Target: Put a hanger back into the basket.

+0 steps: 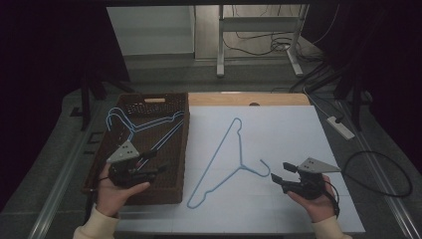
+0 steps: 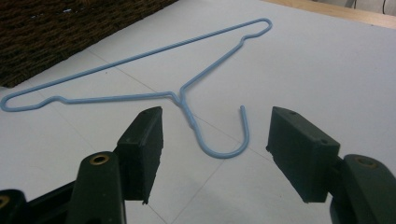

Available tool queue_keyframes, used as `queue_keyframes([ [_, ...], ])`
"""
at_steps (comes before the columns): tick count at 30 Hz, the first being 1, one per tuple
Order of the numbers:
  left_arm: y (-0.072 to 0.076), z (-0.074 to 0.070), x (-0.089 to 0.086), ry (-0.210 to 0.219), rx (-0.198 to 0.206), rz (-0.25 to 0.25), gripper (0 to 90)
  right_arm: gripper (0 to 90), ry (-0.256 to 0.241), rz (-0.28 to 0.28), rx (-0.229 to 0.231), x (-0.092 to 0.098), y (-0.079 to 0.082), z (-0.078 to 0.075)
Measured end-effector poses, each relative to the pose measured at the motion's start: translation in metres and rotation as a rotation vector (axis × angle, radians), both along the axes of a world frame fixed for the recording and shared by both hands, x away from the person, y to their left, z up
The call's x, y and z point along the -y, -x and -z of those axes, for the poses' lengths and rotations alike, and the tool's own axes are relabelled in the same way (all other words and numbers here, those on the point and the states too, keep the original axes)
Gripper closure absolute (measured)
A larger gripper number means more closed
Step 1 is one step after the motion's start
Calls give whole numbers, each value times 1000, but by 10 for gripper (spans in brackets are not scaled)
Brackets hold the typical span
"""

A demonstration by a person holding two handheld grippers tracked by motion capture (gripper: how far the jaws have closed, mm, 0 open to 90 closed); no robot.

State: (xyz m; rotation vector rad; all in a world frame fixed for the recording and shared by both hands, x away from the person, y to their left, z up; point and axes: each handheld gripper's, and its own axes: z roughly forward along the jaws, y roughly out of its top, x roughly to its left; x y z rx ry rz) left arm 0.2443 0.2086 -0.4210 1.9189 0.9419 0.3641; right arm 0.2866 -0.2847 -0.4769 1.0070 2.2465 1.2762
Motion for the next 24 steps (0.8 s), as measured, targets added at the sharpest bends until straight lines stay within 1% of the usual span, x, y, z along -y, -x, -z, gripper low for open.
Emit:
queue_keyframes([
  [3, 2, 3, 7, -15, -5, 5, 380, 364, -1, -1, 0, 0, 0, 0],
  [7, 5, 6, 14, -10, -10, 25, 380, 364, 8, -2, 2, 0, 0, 1],
  [11, 6, 9, 19, -17, -16, 32, 380, 364, 15, -4, 2, -1, 0, 1],
  [19, 7, 8, 18, -8, -8, 31, 380, 364, 25, -4, 1, -2, -1, 1],
  [24, 9, 6, 16, -5, 4, 29, 380, 364, 25, -3, -2, -3, -1, 2],
])
